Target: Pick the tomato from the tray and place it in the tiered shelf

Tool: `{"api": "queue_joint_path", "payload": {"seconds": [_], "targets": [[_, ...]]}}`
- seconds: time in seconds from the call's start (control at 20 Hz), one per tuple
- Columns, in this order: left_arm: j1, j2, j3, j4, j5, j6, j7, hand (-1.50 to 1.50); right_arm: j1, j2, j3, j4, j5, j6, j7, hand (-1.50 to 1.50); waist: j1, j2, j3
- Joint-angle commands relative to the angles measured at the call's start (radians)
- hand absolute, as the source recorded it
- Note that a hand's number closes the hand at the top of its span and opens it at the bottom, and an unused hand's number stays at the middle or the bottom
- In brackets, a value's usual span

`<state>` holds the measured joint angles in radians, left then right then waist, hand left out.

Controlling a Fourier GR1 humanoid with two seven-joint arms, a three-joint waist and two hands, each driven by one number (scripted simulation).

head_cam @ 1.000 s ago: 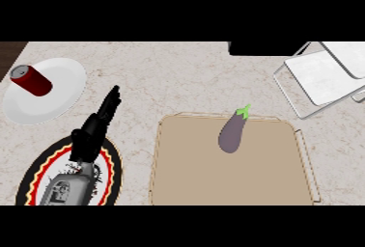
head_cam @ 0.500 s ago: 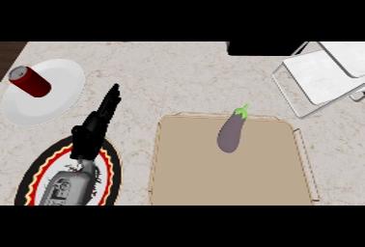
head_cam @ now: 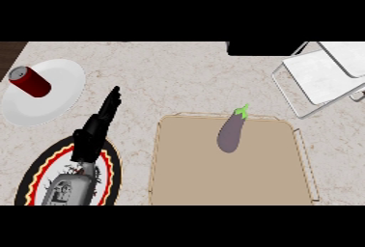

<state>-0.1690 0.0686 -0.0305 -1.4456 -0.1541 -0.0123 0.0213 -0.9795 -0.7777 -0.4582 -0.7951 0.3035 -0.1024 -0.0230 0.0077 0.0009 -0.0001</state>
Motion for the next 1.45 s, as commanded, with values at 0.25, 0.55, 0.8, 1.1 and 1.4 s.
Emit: {"api": "queue_joint_path", "payload": {"seconds": [0.25,0.55,0.8,1.1,1.4], "targets": [[0.016,-0.026,-0.030,-0.007,-0.024,0.014,0.007,0.00,-0.053,-0.041,-0.187,0.018,-0.186,-0.021,0.044,-1.50,-0.006,-0.001,0.001],[0.004,0.029,0.036,-0.017,0.034,-0.034,0.010,0.00,-0.071,-0.272,-0.242,0.106,-0.200,0.041,0.207,-1.50,-0.005,0.001,0.000],[0.009,-0.006,0.013,0.022,0.000,0.004,-0.033,0.00,0.043,-0.448,-0.284,0.247,-0.221,0.231,0.251,-1.50,-0.021,0.004,0.001],[0.040,-0.005,0.003,-0.049,0.003,0.001,-0.006,0.00,0.233,-0.603,-0.346,0.397,-0.234,0.419,0.074,-1.50,-0.015,0.002,0.004],[-0.013,-0.002,0.023,-0.001,0.002,0.008,0.009,0.00,0.341,-0.705,-0.413,0.548,-0.267,0.559,-0.041,-1.50,-0.021,0.005,0.006]]}}
